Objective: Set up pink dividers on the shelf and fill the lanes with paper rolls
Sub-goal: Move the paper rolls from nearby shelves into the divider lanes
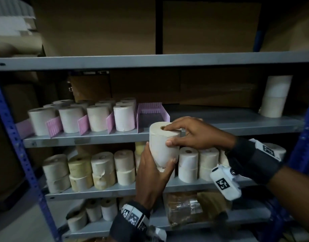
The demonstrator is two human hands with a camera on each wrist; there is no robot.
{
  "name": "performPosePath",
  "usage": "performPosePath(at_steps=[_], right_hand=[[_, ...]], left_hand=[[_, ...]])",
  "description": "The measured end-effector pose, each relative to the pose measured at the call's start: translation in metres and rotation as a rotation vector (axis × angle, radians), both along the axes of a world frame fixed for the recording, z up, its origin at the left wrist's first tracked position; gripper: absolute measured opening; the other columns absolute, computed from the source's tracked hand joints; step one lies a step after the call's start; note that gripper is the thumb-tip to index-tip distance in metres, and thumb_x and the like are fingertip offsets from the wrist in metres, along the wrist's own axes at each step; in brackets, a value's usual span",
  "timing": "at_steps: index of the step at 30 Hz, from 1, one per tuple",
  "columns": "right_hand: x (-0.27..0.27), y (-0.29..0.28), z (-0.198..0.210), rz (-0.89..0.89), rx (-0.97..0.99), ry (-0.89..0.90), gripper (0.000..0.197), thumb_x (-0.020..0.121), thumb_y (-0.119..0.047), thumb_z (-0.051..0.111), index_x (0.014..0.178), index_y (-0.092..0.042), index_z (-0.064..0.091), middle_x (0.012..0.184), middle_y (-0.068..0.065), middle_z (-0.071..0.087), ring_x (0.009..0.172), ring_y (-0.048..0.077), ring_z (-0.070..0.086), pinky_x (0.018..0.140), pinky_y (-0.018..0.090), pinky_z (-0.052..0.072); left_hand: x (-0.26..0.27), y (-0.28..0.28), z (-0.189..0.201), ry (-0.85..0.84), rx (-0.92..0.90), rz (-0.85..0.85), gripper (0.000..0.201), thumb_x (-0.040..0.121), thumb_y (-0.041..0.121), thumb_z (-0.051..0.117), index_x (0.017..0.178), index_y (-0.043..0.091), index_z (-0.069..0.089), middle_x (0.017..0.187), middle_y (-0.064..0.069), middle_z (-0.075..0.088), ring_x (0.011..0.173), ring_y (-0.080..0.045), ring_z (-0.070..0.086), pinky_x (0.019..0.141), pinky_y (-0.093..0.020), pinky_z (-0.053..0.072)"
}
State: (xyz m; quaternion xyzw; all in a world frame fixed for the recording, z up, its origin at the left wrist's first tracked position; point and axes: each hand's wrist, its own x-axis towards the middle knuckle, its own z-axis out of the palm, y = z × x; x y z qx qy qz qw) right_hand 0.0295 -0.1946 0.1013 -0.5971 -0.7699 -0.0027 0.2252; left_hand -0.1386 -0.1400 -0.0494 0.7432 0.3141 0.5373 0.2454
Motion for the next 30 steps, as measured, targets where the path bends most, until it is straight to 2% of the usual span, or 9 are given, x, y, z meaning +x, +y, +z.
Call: performPosePath(at_steps=[2,3,6,8,13,18,23,26,30], right_hand=[[-0.004,0.013,0.002,-0.007,0.024,0.001,0.054,0.080,-0.057,0.069,0.128,-0.033,0.063,0.131,-0.015,0.061,0.107,-0.016,0.043,0.087,0.002,0.034],[-0.005,0.021,0.004,-0.013,0.035,-0.004,0.053,0.081,-0.055,0.069,0.128,-0.032,0.063,0.130,-0.014,0.062,0.107,-0.015,0.042,0.087,0.002,0.034],[-0.007,0.042,0.009,-0.051,0.035,-0.057,0.053,0.081,-0.057,0.067,0.129,-0.034,0.062,0.130,-0.013,0.062,0.121,0.003,0.050,0.102,0.039,0.042],[-0.004,0.057,0.013,-0.065,0.014,-0.068,0.055,0.081,-0.058,0.066,0.131,-0.033,0.061,0.133,-0.012,0.061,0.125,0.011,0.050,0.101,0.050,0.041],[0.008,0.093,0.025,-0.026,-0.015,-0.079,0.057,0.084,-0.054,0.065,0.134,-0.026,0.059,0.133,-0.007,0.060,0.119,0.010,0.051,0.099,0.047,0.045],[0.021,0.130,0.035,-0.053,-0.038,-0.127,0.059,0.078,-0.064,0.062,0.129,-0.036,0.061,0.133,-0.016,0.061,0.125,0.008,0.052,0.104,0.049,0.039],[0.037,0.159,0.033,-0.045,-0.083,-0.106,0.054,0.081,-0.055,0.068,0.129,-0.031,0.062,0.134,-0.012,0.060,0.126,0.011,0.052,0.108,0.049,0.037],[0.042,0.173,0.036,-0.027,-0.139,-0.096,0.048,0.084,-0.051,0.069,0.127,-0.030,0.064,0.131,-0.011,0.063,0.121,0.013,0.056,0.105,0.052,0.041],[0.050,0.195,0.045,0.016,-0.217,-0.112,0.041,0.087,-0.041,0.070,0.123,-0.022,0.068,0.119,-0.007,0.069,0.105,0.011,0.063,0.095,0.040,0.052]], left_hand=[[0.000,0.004,-0.005,0.031,0.027,0.073,0.084,0.093,0.040,0.075,0.159,0.013,0.031,0.154,-0.004,0.047,0.137,-0.023,0.051,0.104,-0.048,0.051],[0.002,0.006,-0.009,0.054,0.046,0.106,0.085,0.094,0.033,0.074,0.160,0.008,0.028,0.157,-0.010,0.043,0.141,-0.029,0.048,0.106,-0.051,0.050],[0.007,0.012,-0.021,0.143,0.108,0.175,0.086,0.091,0.021,0.075,0.159,-0.002,0.029,0.163,-0.021,0.035,0.150,-0.038,0.037,0.114,-0.056,0.043],[0.011,0.016,-0.026,0.208,0.180,0.204,0.083,0.090,0.025,0.072,0.158,-0.001,0.032,0.163,-0.022,0.033,0.152,-0.038,0.033,0.116,-0.057,0.041],[0.029,0.039,-0.027,0.386,0.316,0.243,0.078,0.088,0.040,0.058,0.156,0.006,0.040,0.168,-0.021,0.025,0.151,-0.042,0.033,0.118,-0.055,0.035],[0.044,0.069,-0.023,0.449,0.321,0.287,0.078,0.089,0.040,0.060,0.156,0.005,0.043,0.169,-0.022,0.022,0.153,-0.042,0.030,0.116,-0.059,0.038],[0.057,0.090,-0.019,0.487,0.284,0.297,0.079,0.086,0.042,0.058,0.156,0.007,0.044,0.170,-0.022,0.019,0.153,-0.043,0.031,0.113,-0.062,0.041],[0.062,0.100,-0.018,0.511,0.262,0.308,0.080,0.086,0.046,0.052,0.157,0.009,0.043,0.171,-0.020,0.016,0.155,-0.041,0.028,0.116,-0.062,0.037],[0.070,0.118,-0.013,0.580,0.250,0.311,0.081,0.090,0.052,0.045,0.160,0.012,0.038,0.173,-0.018,0.012,0.158,-0.039,0.021,0.122,-0.060,0.025]])
